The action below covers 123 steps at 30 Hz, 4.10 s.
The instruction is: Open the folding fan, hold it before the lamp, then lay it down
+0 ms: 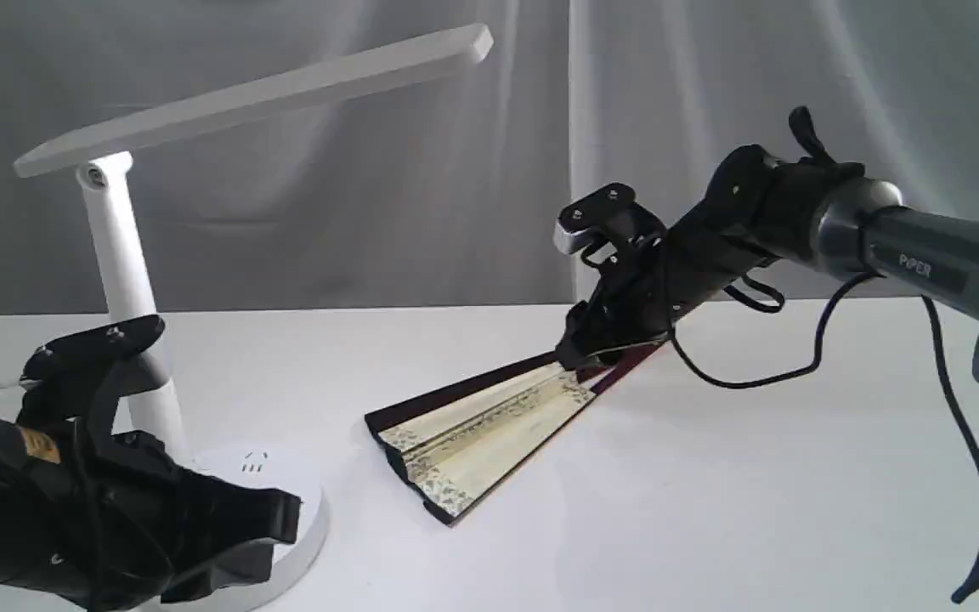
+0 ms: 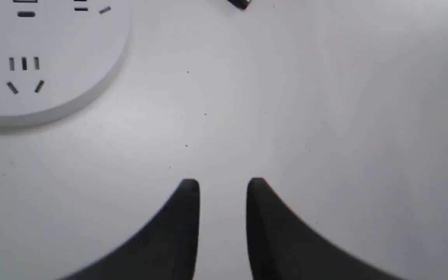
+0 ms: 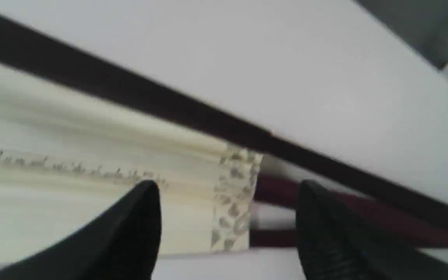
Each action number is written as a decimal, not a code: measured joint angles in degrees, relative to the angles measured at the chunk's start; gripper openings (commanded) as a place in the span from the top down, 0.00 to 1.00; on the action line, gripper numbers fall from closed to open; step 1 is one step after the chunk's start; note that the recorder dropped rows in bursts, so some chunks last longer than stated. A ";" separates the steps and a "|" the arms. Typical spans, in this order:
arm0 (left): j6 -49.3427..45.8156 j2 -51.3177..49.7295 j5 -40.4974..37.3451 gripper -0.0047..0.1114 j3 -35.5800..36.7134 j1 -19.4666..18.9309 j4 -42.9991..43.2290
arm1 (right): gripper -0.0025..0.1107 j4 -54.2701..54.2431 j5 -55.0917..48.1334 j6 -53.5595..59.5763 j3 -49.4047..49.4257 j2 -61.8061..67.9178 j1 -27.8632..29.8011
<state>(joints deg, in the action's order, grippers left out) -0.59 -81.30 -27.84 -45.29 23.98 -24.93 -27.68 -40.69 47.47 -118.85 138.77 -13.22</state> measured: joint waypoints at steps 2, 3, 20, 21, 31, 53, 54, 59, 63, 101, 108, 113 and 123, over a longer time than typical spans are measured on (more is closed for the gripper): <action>0.00 0.00 0.00 0.77 0.00 0.00 0.00 | 0.52 -1.99 4.17 0.60 -0.10 0.32 0.00; 0.00 0.00 0.00 0.77 0.00 0.00 0.00 | 0.52 -2.90 5.38 0.78 -0.26 0.55 -0.04; 0.00 0.00 0.10 0.77 0.00 0.00 -0.11 | 0.42 -2.28 1.62 8.09 -0.24 4.87 -3.44; 0.00 0.00 0.10 0.77 0.00 0.00 -0.11 | 0.42 -2.93 1.49 9.44 -0.24 5.10 -3.47; 0.00 0.00 0.10 0.77 0.00 0.00 -0.11 | 0.42 -6.51 1.32 20.31 -0.24 7.27 -5.58; 0.00 0.00 -0.99 0.77 0.00 0.00 -0.11 | 0.42 15.84 -5.11 -18.82 -1.90 6.18 -5.39; 0.00 0.00 -0.99 0.77 0.00 0.00 -0.11 | 0.42 15.73 -5.99 -20.10 -1.92 5.92 -5.39; 0.00 0.00 -0.99 0.77 0.00 0.00 -1.26 | 0.42 8.51 -11.53 -25.86 -1.92 4.83 -4.88; 0.00 0.00 -0.99 0.77 0.00 0.00 -1.64 | 0.42 0.84 -17.73 -27.30 -1.66 4.18 -4.77; -15.05 7.48 43.37 0.94 18.43 1.43 0.25 | 0.42 -19.75 -29.04 -7.83 -0.50 1.44 11.48; -0.04 13.31 50.54 0.95 24.40 7.87 18.39 | 0.42 -21.10 -29.04 -8.29 -0.28 1.97 11.48; 8.91 16.24 66.71 0.95 30.25 9.45 24.93 | 0.42 -21.10 -29.04 -9.96 -0.28 1.97 11.48; 10.29 14.80 74.42 0.95 34.43 9.45 31.13 | 0.43 -22.79 -29.17 -13.53 -0.28 2.97 13.30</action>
<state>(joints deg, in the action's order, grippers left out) 9.70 -66.50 46.58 -10.86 33.43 6.20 -50.47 -69.86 33.94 -119.13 141.74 0.08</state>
